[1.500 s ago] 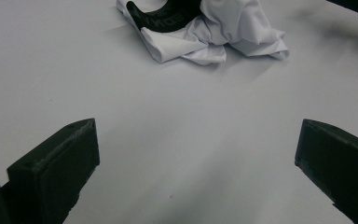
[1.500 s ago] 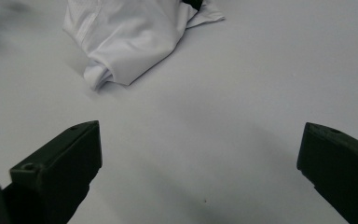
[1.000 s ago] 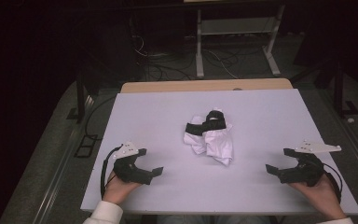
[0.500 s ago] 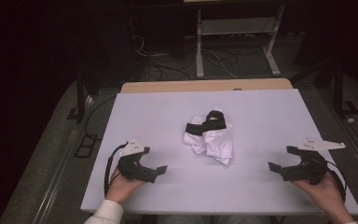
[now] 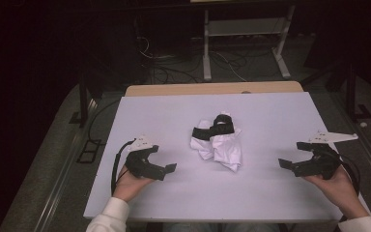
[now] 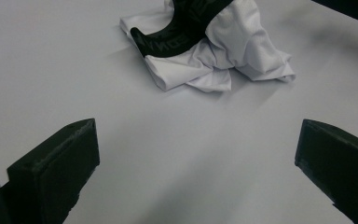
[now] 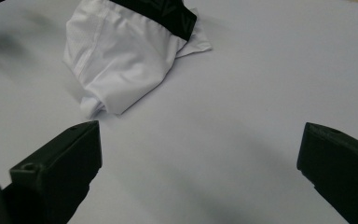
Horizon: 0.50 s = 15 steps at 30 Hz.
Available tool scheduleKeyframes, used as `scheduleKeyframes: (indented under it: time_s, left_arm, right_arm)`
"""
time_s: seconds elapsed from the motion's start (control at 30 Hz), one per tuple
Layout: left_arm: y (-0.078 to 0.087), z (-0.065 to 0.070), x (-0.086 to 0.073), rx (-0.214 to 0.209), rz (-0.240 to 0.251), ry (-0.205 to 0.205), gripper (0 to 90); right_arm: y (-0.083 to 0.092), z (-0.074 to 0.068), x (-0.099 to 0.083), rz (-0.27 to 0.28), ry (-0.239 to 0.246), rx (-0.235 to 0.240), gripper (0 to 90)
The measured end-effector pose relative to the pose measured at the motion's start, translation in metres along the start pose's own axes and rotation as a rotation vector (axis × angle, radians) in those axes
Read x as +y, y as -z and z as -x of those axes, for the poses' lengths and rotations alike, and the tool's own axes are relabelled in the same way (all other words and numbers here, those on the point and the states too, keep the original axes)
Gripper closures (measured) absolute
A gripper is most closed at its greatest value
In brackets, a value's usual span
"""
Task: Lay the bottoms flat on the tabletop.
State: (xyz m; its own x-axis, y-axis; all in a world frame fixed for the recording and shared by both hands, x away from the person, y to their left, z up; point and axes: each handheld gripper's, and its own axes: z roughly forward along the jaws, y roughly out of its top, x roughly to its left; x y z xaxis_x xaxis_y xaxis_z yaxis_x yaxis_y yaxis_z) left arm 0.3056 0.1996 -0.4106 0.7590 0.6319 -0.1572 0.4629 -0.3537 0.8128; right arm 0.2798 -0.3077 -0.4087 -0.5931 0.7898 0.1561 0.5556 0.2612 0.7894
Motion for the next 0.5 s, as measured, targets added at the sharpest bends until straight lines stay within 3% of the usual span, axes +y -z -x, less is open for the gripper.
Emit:
scheduleKeyframes:
  time_s: [0.5]
  left_arm:
    - [-0.009, -0.006, 0.023, -0.011, -0.038, -0.042, 0.0]
  right_arm:
    - [-0.014, 0.003, 0.030, -0.002, 0.024, 0.009, 0.1]
